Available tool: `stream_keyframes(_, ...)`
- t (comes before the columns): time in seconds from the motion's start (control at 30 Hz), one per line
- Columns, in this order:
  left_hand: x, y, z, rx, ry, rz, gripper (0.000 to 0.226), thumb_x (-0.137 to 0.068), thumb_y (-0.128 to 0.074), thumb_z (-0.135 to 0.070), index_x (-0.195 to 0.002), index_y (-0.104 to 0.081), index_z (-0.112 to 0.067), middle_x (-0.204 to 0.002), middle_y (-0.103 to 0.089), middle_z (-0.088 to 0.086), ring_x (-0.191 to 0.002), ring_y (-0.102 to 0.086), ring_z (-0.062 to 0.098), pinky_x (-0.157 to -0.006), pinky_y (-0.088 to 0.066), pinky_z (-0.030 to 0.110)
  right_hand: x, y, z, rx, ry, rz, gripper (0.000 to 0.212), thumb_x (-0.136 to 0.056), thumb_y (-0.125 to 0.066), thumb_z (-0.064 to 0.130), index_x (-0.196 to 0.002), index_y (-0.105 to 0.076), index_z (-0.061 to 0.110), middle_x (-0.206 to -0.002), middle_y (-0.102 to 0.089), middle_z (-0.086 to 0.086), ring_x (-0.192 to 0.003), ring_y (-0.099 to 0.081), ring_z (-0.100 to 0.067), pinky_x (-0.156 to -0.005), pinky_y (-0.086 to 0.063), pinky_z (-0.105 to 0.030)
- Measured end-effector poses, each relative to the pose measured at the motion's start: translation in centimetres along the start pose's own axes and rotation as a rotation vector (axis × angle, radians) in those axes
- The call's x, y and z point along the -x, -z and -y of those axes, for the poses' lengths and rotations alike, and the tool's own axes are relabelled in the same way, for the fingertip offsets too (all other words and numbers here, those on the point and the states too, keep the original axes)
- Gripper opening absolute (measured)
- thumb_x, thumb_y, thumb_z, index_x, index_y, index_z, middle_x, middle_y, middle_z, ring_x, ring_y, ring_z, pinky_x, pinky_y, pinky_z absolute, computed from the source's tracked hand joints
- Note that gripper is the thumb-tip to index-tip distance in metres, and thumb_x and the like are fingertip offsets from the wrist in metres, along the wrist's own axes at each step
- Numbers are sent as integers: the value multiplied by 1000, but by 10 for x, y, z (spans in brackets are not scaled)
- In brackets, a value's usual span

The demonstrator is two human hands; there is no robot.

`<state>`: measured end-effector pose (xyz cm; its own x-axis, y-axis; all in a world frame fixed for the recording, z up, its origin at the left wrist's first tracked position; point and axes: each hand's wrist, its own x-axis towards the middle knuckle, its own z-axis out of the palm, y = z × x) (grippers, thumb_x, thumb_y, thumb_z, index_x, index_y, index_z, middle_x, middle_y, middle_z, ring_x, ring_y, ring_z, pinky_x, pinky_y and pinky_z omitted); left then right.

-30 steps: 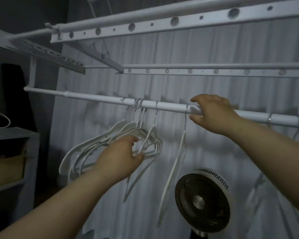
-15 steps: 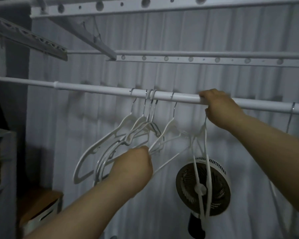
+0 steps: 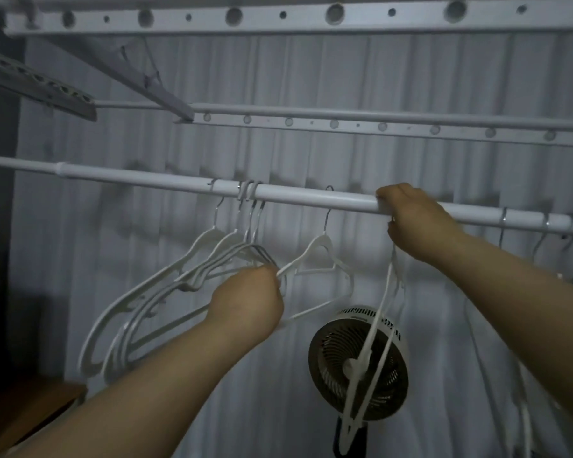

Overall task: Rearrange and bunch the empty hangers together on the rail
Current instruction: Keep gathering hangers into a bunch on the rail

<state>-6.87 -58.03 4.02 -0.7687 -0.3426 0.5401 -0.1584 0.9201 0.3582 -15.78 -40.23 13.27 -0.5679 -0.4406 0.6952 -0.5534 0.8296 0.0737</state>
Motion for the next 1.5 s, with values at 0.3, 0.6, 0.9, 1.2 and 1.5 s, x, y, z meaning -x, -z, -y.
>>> stream_keyframes(0.3, -2, -26, -11, -126, 9, 45, 24, -93, -37, -12, -103, -58, -10, -81, -60, 0, -100, -60, 26, -68, -35, 24, 8, 4, -29, -1, 37, -9, 48, -86, -44, -4, -133, -39, 6, -132, -44, -15, -120, -41, -30, -93, -29, -31)
stream_keyframes(0.6, 62, 2, 26, -25, 3, -1, 34, -96, -38, -32, -62, -45, -27, -81, -67, -3, -81, -62, 16, -79, -49, 31, 17, 9, -18, -55, 231, -81, 49, -88, -55, 13, -134, -41, 7, -140, -42, -11, -131, -32, -25, -103, -18, -24)
stream_keyframes(0.9, 142, 47, 61, -4, 82, -63, 30, -93, -43, -36, -64, -47, -42, -62, -63, -24, -68, -58, -2, -61, -39, 13, 37, 19, 41, -197, 314, 426, 39, -90, -54, 26, -126, -54, 12, -124, -59, -4, -115, -53, -21, -94, -39, -28)
stream_keyframes(1.2, 180, 94, 118, 231, -16, 87, 28, -82, -48, -36, -63, -62, -52, -80, -61, -27, -87, -51, -2, -69, -35, 11, 64, 49, 86, -688, 222, 674, 27, -90, -53, 21, -64, -59, 15, -66, -62, 2, -53, -53, -6, -52, -41, -19)
stream_keyframes(1.5, 210, 101, 145, 216, 87, -102, 27, -88, -56, -15, -115, -59, -13, -107, -44, -7, -103, -39, 5, -91, -29, 18, 115, 71, 138, -1036, -12, 810, 26, -90, -52, 15, -65, -54, 7, -45, -61, 2, -38, -58, -5, -41, -51, -16)
